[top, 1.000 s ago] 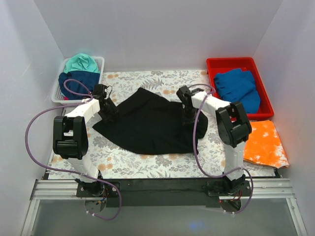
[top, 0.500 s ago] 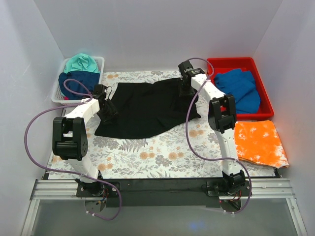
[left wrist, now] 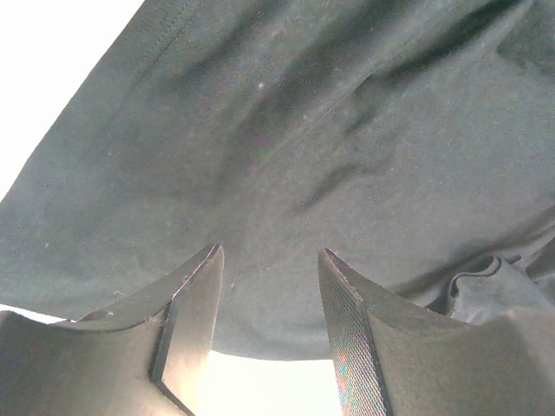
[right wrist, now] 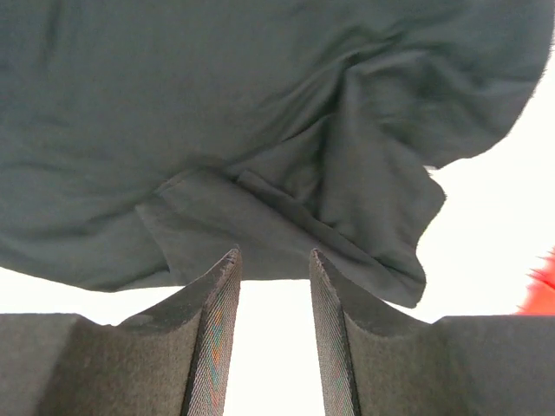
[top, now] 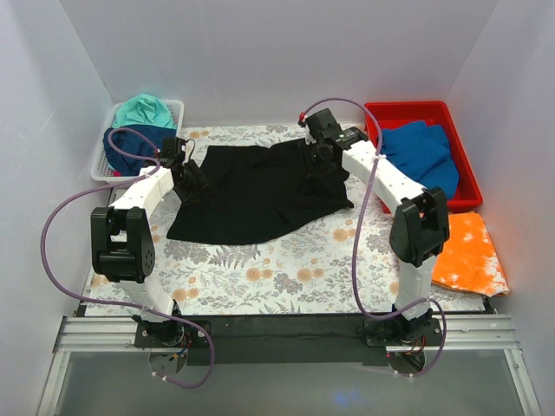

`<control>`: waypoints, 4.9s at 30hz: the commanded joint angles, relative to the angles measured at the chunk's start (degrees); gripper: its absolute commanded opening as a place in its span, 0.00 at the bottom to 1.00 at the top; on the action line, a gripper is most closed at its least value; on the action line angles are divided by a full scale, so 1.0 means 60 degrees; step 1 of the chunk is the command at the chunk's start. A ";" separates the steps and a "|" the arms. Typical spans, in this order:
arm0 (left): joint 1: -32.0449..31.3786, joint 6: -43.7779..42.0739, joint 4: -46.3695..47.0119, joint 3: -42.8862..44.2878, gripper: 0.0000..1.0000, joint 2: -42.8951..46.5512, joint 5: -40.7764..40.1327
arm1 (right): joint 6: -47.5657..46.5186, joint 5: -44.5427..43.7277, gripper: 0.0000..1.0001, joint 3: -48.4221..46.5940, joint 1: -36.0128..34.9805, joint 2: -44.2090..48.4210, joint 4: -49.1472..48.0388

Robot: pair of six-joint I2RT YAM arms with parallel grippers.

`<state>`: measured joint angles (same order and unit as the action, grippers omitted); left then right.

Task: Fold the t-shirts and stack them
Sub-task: Flatten the tshirt out

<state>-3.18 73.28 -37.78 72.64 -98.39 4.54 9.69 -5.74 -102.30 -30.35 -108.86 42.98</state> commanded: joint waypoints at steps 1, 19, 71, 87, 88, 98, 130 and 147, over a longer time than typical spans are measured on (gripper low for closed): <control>-0.0041 -0.0069 -0.0017 0.0271 0.47 0.0051 0.0138 | -0.0369 0.0530 0.45 0.0118 0.0034 -0.0971 -0.0147; -0.0041 0.0151 0.0247 -0.1047 0.47 0.0373 -0.0360 | -0.0180 0.0573 0.44 0.0744 0.0063 -0.1941 -0.0352; -0.0041 0.0912 0.0320 -0.2234 0.47 0.0168 -0.0639 | 0.0421 -0.0011 0.42 0.2795 -0.0259 -0.0578 -0.0776; -0.0041 0.1278 0.0276 -0.2117 0.47 -0.0213 -0.0624 | 0.1562 0.1234 0.41 0.7905 -0.1533 0.3227 -0.0529; -0.0041 0.1308 0.0305 -0.2160 0.47 -0.0228 -0.0639 | 0.1636 0.1278 0.42 0.8055 -0.1606 0.3448 -0.0354; -0.0027 0.1279 0.0379 -0.2175 0.47 -0.0389 -0.0536 | 0.2002 0.0503 0.42 0.8191 -0.1651 0.5296 0.0805; -0.0027 0.1176 0.0306 -0.2058 0.46 -0.0243 -0.0565 | 0.2457 -0.1812 0.40 0.6357 -0.1680 0.4153 0.0000; -0.0027 0.1147 0.0379 -0.2175 0.46 -0.0213 -0.0639 | 0.2632 -0.0348 0.40 0.8215 -0.2281 0.4181 0.0393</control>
<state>-3.16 80.58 -34.22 60.84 -99.35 1.69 23.27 -9.80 -55.81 -43.27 -89.82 42.19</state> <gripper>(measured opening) 0.461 0.401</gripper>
